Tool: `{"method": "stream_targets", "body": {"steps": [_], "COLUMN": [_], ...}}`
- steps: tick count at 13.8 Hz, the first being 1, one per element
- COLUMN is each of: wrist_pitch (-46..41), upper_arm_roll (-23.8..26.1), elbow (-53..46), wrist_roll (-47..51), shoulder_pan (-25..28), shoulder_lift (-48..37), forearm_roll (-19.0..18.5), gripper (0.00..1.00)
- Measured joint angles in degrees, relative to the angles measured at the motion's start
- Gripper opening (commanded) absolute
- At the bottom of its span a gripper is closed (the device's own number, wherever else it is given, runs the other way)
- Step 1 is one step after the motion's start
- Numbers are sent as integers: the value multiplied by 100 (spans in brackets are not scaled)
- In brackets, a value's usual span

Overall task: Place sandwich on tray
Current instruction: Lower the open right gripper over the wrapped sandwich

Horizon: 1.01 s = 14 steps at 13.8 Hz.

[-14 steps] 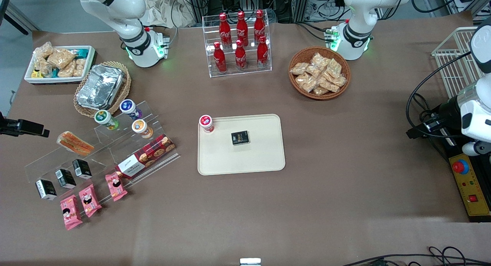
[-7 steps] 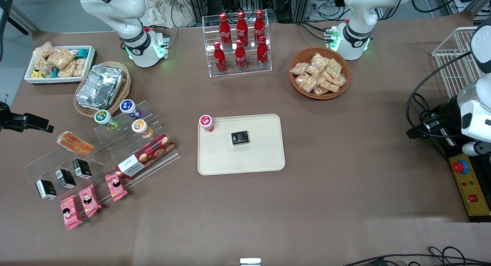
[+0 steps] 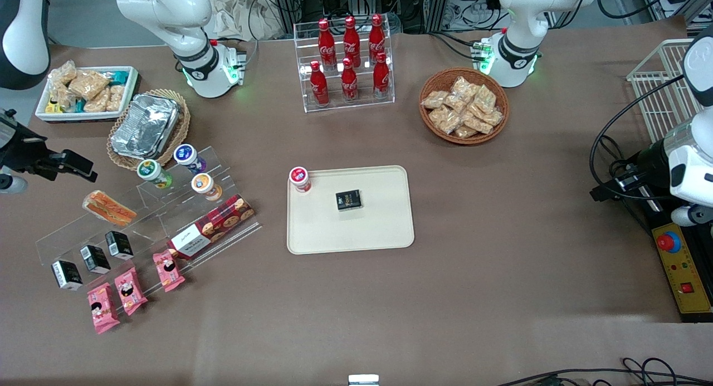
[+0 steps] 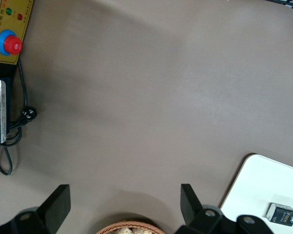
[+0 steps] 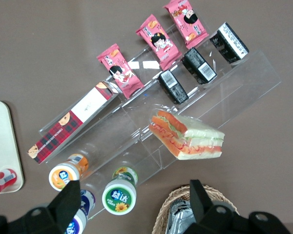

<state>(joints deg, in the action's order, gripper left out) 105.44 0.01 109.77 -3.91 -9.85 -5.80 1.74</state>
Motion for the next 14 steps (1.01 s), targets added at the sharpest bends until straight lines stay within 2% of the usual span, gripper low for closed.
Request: {"method": "stream_targets", "body": {"steps": [9,14], "wrist_pitch": [24,89], "upper_arm_roll": [-21,-200], "elbow": [35,34], "wrist_roll": [788,2843], "shoulder_pan": [-26,-196], "shoulder_lift": [64,172], "forearm_roll": [5,17], "gripper": [99,98]}}
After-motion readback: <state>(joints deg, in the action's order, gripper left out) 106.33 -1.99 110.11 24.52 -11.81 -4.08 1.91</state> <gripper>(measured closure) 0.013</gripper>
